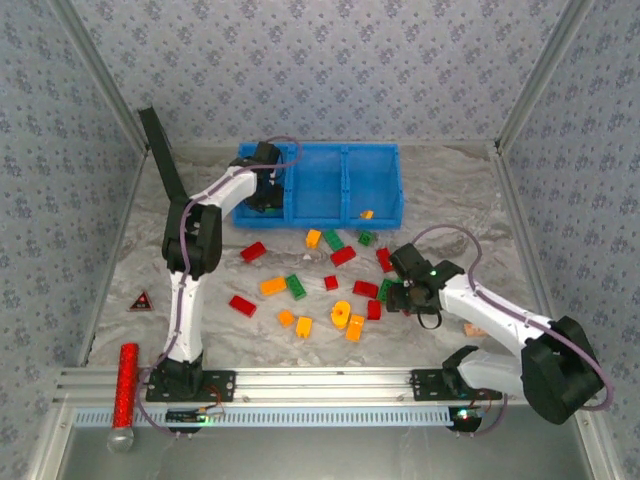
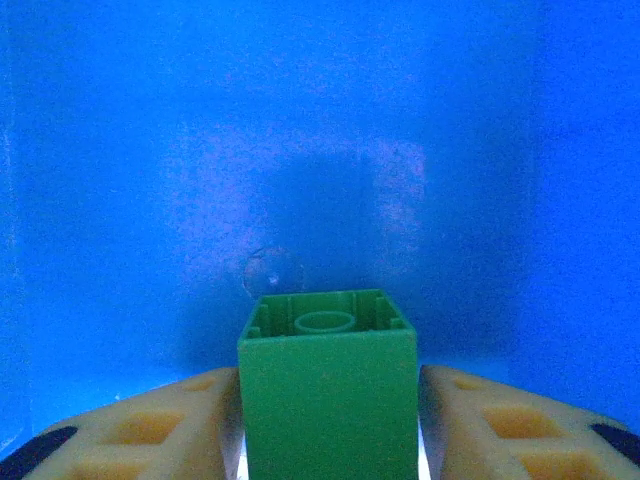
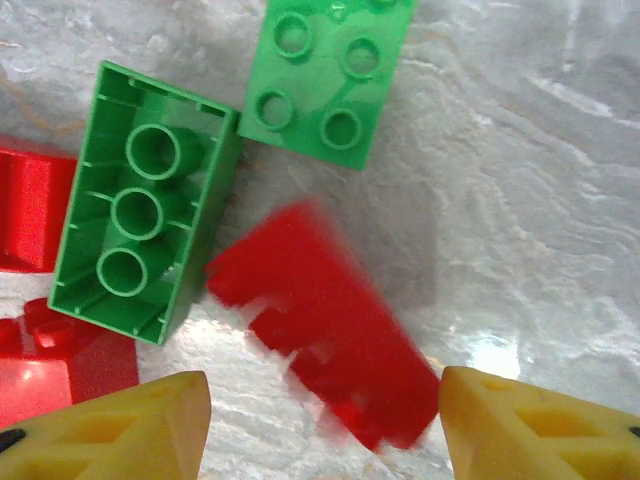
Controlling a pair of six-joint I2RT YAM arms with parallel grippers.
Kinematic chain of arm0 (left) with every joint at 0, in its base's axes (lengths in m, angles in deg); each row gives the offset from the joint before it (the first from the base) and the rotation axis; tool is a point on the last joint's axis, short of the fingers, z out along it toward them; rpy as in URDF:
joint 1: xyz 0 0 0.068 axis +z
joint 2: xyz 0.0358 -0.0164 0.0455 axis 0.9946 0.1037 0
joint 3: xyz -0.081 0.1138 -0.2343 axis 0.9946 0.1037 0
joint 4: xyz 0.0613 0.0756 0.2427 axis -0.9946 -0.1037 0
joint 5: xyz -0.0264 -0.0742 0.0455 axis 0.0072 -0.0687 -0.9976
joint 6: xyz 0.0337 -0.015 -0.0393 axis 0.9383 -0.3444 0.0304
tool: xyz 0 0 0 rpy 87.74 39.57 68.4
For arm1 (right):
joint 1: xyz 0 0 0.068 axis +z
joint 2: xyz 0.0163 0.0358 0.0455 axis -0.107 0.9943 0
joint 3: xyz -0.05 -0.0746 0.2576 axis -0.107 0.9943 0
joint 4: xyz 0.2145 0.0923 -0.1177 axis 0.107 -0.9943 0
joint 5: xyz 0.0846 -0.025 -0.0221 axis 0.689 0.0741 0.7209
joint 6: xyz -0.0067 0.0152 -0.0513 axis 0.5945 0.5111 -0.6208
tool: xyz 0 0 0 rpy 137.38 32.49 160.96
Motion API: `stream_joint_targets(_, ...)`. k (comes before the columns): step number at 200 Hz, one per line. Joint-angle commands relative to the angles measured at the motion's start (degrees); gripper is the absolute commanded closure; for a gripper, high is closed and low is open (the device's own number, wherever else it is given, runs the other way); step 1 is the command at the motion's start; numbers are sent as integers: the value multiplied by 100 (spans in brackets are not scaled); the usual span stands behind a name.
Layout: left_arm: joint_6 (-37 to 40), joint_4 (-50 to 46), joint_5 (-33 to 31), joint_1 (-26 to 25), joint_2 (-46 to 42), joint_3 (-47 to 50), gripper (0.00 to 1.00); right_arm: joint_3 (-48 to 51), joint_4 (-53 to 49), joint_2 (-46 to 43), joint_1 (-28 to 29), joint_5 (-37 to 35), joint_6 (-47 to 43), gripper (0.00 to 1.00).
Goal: Sort the legos into containers by color
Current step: Place the lego in the container, then pick up the lego from the bottom-right of the table.
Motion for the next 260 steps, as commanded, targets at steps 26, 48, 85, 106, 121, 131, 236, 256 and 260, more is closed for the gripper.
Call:
stream_joint_targets(26, 77, -159, 143, 8, -430, -73, 44, 280, 112, 281, 1, 48, 47, 43)
stream_joint_targets(48, 100, -212, 176, 10, -588, -84, 43, 309, 163, 325, 1, 12, 43, 41)
stream_joint_targets(85, 150, -284, 234, -7, -904, -1, 42, 301, 270, 471, -18, -39, 44, 48)
stream_joint_targets(106, 238, -353, 199, -32, -1181, 113, 41, 274, 314, 624, -25, -31, 33, 55)
stream_joint_targets(121, 355, -436, 129, -60, -1441, 180, 40, 274, 327, 717, -25, -14, 75, 60)
stream_joint_targets(131, 430, -537, 68, -77, -1639, 204, 39, 262, 312, 768, -19, -19, 93, 63)
stream_joint_targets(236, 628, -1029, 173, -284, -5034, 2805, 32, -3008, -1190, 943, -103, -424, -754, 72)
stream_joint_targets(256, 481, -1240, 403, -332, -5619, 3486, 30, -4217, -1113, 1676, -94, -470, -1163, 72)
stream_joint_targets(260, 397, -1283, 431, -337, -5735, 3627, 30, -4372, -1102, 1789, -94, -470, -1216, 72)
